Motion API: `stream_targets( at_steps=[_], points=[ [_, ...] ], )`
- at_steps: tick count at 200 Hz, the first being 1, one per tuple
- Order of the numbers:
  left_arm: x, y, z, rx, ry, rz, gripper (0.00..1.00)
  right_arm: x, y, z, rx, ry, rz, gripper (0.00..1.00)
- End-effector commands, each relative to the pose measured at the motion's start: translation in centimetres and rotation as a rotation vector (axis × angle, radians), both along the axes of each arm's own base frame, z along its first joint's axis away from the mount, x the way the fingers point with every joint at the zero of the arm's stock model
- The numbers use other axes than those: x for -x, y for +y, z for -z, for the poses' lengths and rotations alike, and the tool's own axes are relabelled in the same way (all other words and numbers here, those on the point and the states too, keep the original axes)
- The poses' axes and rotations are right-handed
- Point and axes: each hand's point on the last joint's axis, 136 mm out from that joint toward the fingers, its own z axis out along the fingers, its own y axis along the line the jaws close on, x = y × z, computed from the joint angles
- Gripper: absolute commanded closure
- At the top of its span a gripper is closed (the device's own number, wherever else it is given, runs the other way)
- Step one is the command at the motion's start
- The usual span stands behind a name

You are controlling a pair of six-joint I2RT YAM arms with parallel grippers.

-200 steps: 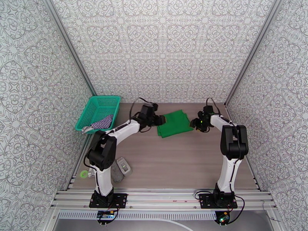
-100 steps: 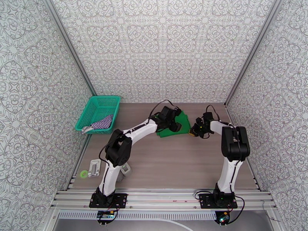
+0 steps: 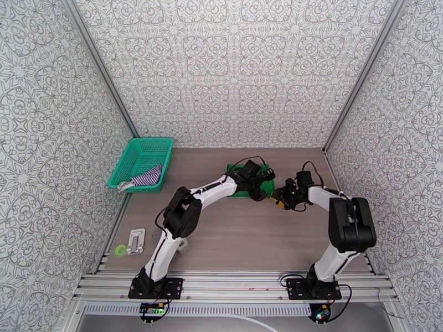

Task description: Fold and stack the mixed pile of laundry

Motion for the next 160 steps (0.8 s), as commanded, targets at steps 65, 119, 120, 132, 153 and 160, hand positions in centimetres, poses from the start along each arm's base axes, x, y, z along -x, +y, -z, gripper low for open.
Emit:
stream_targets(
  at_steps=[65,119,120,132,153,160],
  points=[
    [-0.1,-3.7,4.6,-0.139,-0.067,0.086,0.23,-0.8,-4.7,-2.7,0.033,-0.043,0.171,0.51],
    [-0.7,-4.1,6.5,-0.157,-0.057,0.077,0.63,-1.2,-6.0,-3.4,0.01,-0.057,0.213,0.49],
    [-0.7,-4.1,6.6,-0.157,-0.056,0.078,0.64,-1.2,-6.0,-3.4,0.009,-0.057,0.212,0.49],
    [-0.7,-4.1,6.0,-0.146,-0.063,0.078,0.77,-1.1,-5.9,-3.1,-0.001,-0.051,0.212,0.43],
    [-0.9,-4.0,3.6,-0.093,-0.106,0.066,0.95,-1.4,-5.4,-2.8,-0.065,-0.054,0.214,0.37],
    [-0.9,-3.9,2.7,-0.067,-0.121,0.061,0.97,-1.5,-5.1,-2.7,-0.092,-0.055,0.214,0.35]
  ],
)
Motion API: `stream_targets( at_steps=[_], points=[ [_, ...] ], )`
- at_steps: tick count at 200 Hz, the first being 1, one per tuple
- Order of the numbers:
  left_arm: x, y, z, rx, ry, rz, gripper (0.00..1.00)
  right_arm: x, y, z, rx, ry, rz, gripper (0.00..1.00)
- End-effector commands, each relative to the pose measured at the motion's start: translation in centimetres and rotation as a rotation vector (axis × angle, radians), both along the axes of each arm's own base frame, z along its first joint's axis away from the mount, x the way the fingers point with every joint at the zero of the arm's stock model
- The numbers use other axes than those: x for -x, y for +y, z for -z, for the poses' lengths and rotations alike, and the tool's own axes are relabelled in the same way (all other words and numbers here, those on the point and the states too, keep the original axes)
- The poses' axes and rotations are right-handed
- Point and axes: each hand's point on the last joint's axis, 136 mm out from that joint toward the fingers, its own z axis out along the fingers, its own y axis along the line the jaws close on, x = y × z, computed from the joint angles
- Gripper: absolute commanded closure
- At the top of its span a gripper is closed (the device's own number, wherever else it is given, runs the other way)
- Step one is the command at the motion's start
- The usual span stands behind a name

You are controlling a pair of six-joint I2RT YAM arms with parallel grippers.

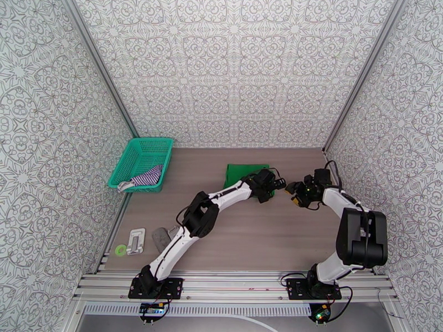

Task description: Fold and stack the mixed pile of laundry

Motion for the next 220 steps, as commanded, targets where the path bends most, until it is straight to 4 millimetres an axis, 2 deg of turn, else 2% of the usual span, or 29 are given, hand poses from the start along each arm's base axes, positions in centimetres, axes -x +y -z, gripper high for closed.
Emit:
stream_targets(
  at_steps=[1,34,61,76,78,82,129,185,220],
  points=[
    [0.5,0.5,-2.4,0.047,-0.026,0.001,0.97,-0.3,0.9,0.1,-0.097,-0.024,-0.005,0.35],
    [0.4,1.3,-7.3,0.192,-0.073,-0.015,1.0,-1.6,2.0,0.3,-0.212,-0.048,0.002,0.26],
    [0.5,2.0,-9.2,0.247,-0.085,-0.019,1.0,-2.6,3.5,0.6,-0.296,-0.052,-0.007,0.23],
    [0.6,2.3,-8.6,0.245,-0.076,-0.022,1.0,-3.5,4.5,0.8,-0.342,-0.06,-0.01,0.22],
    [0.6,2.3,-9.8,0.262,-0.089,-0.022,1.0,-3.6,4.7,0.8,-0.347,-0.06,-0.012,0.22],
    [0.6,2.3,-10.2,0.268,-0.091,-0.02,1.0,-3.8,4.9,0.9,-0.352,-0.069,-0.019,0.22],
    [1.1,2.3,-10.0,0.277,-0.071,-0.013,1.0,-5.6,8.3,1.3,-0.456,-0.061,-0.019,0.18],
    [2.0,2.3,-9.3,0.281,-0.046,0.004,1.0,-7.1,9.1,2.4,-0.493,-0.056,-0.009,0.16],
    [2.5,2.4,-8.9,0.274,-0.036,0.013,1.0,-7.8,10.6,2.6,-0.482,-0.047,-0.049,0.19]
  ],
)
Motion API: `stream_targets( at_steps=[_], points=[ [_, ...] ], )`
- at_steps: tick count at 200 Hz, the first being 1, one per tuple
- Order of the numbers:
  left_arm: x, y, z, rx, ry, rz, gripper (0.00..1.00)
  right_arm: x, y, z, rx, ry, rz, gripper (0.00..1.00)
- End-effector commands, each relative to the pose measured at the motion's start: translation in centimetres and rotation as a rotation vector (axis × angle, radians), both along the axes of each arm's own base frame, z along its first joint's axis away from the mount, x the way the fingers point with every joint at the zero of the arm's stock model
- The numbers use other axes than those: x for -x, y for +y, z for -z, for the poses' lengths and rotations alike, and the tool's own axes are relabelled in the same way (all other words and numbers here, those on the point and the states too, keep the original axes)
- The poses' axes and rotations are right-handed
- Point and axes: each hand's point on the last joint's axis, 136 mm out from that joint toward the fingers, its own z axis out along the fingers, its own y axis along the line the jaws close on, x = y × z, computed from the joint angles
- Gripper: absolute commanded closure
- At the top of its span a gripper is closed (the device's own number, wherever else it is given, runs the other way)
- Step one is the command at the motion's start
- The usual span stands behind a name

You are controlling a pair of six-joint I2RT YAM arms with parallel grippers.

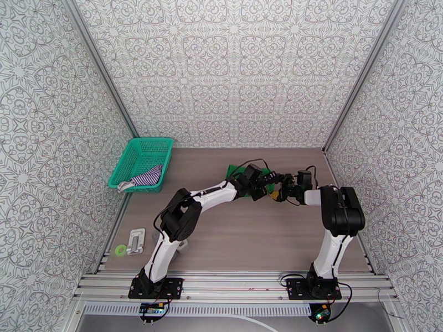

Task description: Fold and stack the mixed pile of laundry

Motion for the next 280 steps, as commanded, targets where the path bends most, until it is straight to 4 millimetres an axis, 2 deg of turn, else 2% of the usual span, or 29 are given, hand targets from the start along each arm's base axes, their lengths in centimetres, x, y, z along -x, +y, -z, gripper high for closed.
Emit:
stream_targets(
  at_steps=[1,19,56,88,101,109,123,146,178,204,222,239,261,280],
  points=[
    [0.6,-0.5,-2.8,0.057,-0.024,0.023,1.0,-1.1,1.4,0.3,0.012,-0.012,-0.028,0.19],
    [0.7,-0.4,-2.9,0.063,-0.025,0.02,1.0,-1.5,2.2,0.6,0.037,-0.012,-0.059,0.25],
    [0.9,-0.1,-3.1,0.069,-0.026,0.016,1.0,-2.5,2.2,1.6,0.099,-0.016,-0.101,0.39],
    [1.0,0.5,-3.0,0.074,-0.02,0.008,1.0,-2.3,1.3,2.6,0.253,-0.02,-0.174,0.53],
    [1.0,0.7,-2.8,0.075,-0.013,0.001,1.0,-2.2,0.7,3.0,0.322,-0.02,-0.188,0.63],
    [1.0,0.8,-2.7,0.076,-0.008,-0.002,0.88,-2.1,0.5,3.0,0.344,-0.02,-0.198,0.68],
    [1.2,0.9,-2.6,0.079,-0.001,-0.004,0.56,-2.2,0.0,3.1,0.398,-0.02,-0.21,0.8],
    [2.4,0.9,-3.7,0.134,0.054,0.008,0.51,-2.6,-1.1,2.9,0.505,-0.042,-0.235,0.91],
    [5.0,2.3,-6.6,0.274,0.166,-0.018,0.46,-4.2,-4.3,1.2,0.798,-0.103,-0.317,1.0],
    [6.4,4.3,-8.4,0.393,0.245,-0.081,0.46,-6.6,-8.9,-1.6,1.125,-0.133,-0.358,1.0],
    [7.1,6.1,-8.0,0.43,0.283,-0.135,0.46,-8.5,-11.7,-3.9,1.327,-0.16,-0.377,1.0],
    [7.6,7.6,-6.9,0.426,0.31,-0.185,0.46,-10.4,-13.6,-5.2,1.433,-0.187,-0.403,1.0],
    [8.1,8.8,-5.7,0.417,0.347,-0.225,0.47,-12.5,-15.7,-6.1,1.53,-0.209,-0.421,1.0],
    [8.5,9.4,-5.2,0.412,0.364,-0.244,0.48,-14.4,-18.4,-6.6,1.63,-0.204,-0.423,1.0]
  ],
)
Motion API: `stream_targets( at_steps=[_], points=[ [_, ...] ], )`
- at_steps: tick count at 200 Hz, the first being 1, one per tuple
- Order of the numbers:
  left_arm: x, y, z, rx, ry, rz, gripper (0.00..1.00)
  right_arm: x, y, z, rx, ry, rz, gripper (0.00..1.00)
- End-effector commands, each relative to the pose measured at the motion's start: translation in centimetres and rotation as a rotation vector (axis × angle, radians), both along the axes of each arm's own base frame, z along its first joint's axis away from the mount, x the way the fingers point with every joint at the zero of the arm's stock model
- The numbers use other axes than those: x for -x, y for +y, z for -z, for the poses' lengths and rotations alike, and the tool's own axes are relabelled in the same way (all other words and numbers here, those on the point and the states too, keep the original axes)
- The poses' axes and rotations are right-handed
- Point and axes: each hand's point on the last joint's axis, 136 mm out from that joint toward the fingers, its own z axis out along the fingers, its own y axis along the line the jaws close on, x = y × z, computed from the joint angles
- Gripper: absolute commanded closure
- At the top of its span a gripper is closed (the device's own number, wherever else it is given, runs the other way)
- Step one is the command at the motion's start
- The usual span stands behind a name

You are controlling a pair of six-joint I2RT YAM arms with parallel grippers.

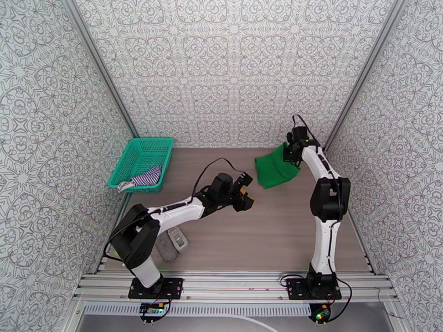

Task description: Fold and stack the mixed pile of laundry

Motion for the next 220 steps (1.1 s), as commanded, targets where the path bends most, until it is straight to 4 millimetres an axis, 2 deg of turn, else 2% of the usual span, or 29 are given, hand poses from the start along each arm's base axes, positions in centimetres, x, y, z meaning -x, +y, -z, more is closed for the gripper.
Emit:
stream_targets(
  at_steps=[1,26,45,79,100,104,127,130,135,147,158,191,220],
  points=[
    [0.2,0.7,-0.4,0.039,0.037,-0.042,0.48,-0.6,-5.3,1.1,0.234,0.074,-0.003,1.0],
    [0.4,1.0,0.0,0.035,0.064,-0.056,0.49,-2.3,-9.1,0.6,0.279,0.039,0.039,1.0],
    [0.3,1.3,0.1,0.028,0.08,-0.072,0.5,-2.8,-11.8,1.1,0.317,0.027,0.082,1.0],
    [-0.4,2.0,-0.4,0.041,0.094,-0.112,0.5,-3.6,-16.3,0.5,0.417,-0.022,0.167,1.0],
    [-0.8,2.5,-0.3,0.038,0.108,-0.133,0.5,-4.1,-18.1,0.7,0.468,-0.041,0.187,1.0],
    [-0.8,2.6,-0.2,0.035,0.111,-0.136,0.5,-4.6,-18.3,-0.4,0.478,-0.07,0.19,1.0],
    [-1.0,2.7,0.2,0.032,0.128,-0.153,0.5,-5.7,-19.6,-0.4,0.555,-0.092,0.192,1.0],
    [-1.1,2.7,0.2,0.033,0.131,-0.154,0.5,-5.8,-19.7,-0.5,0.56,-0.095,0.194,0.98],
    [-1.1,2.6,0.3,0.033,0.135,-0.155,0.5,-6.0,-20.0,-0.3,0.582,-0.094,0.197,0.9],
    [-1.2,2.5,0.5,0.033,0.148,-0.155,0.5,-6.3,-20.6,-0.6,0.625,-0.106,0.223,0.63],
    [-1.4,2.4,0.8,0.03,0.157,-0.16,0.49,-6.2,-21.4,-1.2,0.666,-0.118,0.266,0.51],
    [-1.5,2.2,0.9,0.041,0.169,-0.168,0.49,-5.9,-22.3,-4.1,0.699,-0.179,0.348,0.42],
    [-1.7,2.7,0.6,0.043,0.167,-0.198,0.49,-5.3,-21.3,-5.6,0.638,-0.209,0.361,0.41]
  ],
)
